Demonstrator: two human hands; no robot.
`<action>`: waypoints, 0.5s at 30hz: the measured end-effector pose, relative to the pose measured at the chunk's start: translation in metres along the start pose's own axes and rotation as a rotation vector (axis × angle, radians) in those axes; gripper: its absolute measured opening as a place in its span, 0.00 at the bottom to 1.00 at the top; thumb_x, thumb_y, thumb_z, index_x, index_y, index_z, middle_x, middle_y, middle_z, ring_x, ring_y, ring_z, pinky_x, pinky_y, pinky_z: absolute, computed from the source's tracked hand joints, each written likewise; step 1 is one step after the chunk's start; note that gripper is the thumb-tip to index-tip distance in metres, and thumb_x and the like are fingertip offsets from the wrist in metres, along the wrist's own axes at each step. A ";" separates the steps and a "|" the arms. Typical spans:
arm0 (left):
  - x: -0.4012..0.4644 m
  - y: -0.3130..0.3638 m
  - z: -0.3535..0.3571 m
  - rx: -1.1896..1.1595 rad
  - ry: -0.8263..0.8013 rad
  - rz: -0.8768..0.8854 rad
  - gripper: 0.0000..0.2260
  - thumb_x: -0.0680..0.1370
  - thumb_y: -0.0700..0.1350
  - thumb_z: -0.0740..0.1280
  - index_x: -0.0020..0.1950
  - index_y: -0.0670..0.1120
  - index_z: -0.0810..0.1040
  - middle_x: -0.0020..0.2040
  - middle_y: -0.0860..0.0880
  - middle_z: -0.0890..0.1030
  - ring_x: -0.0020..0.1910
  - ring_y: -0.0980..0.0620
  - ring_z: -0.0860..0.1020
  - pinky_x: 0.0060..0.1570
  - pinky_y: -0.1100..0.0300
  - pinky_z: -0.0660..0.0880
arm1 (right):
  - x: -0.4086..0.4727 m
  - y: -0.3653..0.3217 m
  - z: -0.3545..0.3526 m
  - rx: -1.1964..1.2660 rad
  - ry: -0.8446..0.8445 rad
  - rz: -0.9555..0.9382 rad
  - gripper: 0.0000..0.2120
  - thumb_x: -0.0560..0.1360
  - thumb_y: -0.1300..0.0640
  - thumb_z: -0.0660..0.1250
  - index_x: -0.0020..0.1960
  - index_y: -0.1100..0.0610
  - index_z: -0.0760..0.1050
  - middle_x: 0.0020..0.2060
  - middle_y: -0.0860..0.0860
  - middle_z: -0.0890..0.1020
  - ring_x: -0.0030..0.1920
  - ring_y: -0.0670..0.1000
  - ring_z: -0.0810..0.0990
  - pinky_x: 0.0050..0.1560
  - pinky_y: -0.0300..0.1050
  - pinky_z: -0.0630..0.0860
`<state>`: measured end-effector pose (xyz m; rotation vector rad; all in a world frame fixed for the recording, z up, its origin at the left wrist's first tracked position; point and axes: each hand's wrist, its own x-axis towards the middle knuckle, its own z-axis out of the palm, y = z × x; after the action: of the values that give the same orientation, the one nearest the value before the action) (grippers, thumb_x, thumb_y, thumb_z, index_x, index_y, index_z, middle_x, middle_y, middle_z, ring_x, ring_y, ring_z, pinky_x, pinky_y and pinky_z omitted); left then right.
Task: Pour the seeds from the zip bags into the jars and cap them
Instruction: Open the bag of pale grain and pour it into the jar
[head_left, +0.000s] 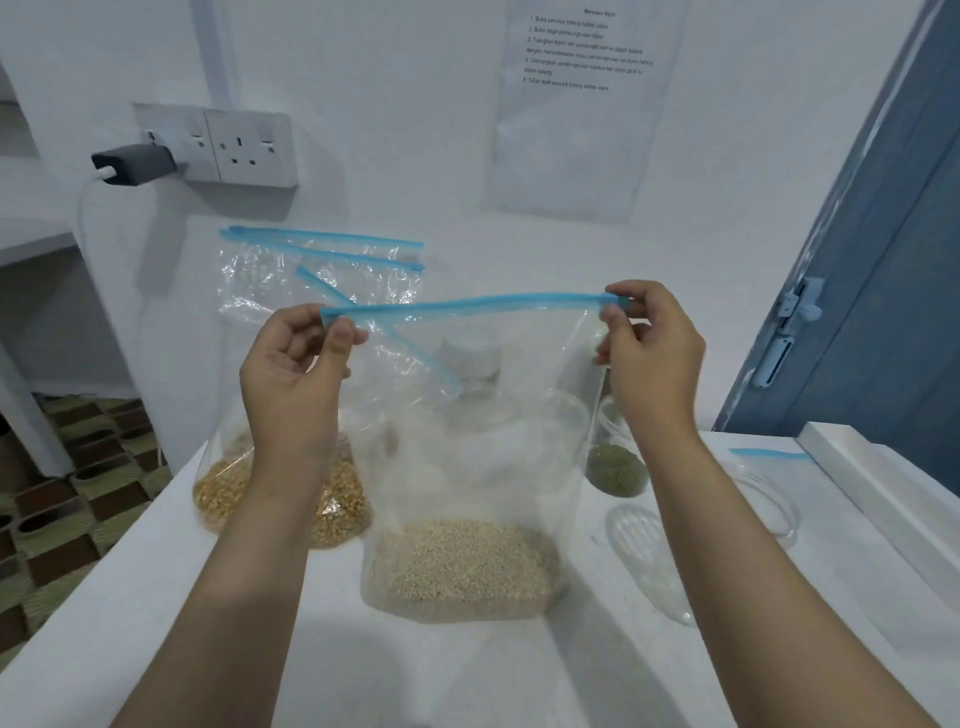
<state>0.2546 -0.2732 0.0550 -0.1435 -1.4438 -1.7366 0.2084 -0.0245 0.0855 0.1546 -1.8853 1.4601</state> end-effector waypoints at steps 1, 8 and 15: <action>-0.001 0.002 0.000 -0.012 0.001 0.008 0.05 0.79 0.41 0.69 0.49 0.50 0.76 0.38 0.57 0.84 0.41 0.61 0.80 0.39 0.68 0.74 | 0.004 0.001 0.007 0.020 -0.002 0.005 0.09 0.79 0.65 0.63 0.53 0.53 0.78 0.42 0.45 0.79 0.29 0.44 0.77 0.41 0.49 0.82; -0.016 0.021 -0.001 -0.111 -0.193 0.073 0.07 0.77 0.46 0.72 0.47 0.50 0.74 0.36 0.54 0.83 0.30 0.58 0.74 0.33 0.67 0.72 | 0.030 0.004 0.048 0.210 -0.061 0.091 0.09 0.80 0.67 0.61 0.53 0.56 0.76 0.42 0.51 0.77 0.34 0.47 0.80 0.46 0.47 0.83; -0.025 0.021 -0.005 -0.197 -0.284 0.094 0.06 0.75 0.52 0.73 0.47 0.55 0.77 0.39 0.51 0.83 0.30 0.54 0.75 0.33 0.63 0.73 | 0.041 0.006 0.071 0.203 -0.072 0.111 0.10 0.81 0.67 0.61 0.54 0.55 0.76 0.45 0.57 0.79 0.32 0.45 0.80 0.43 0.41 0.82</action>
<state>0.2859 -0.2638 0.0552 -0.5751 -1.4348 -1.8317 0.1429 -0.0711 0.0995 0.2039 -1.8242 1.7429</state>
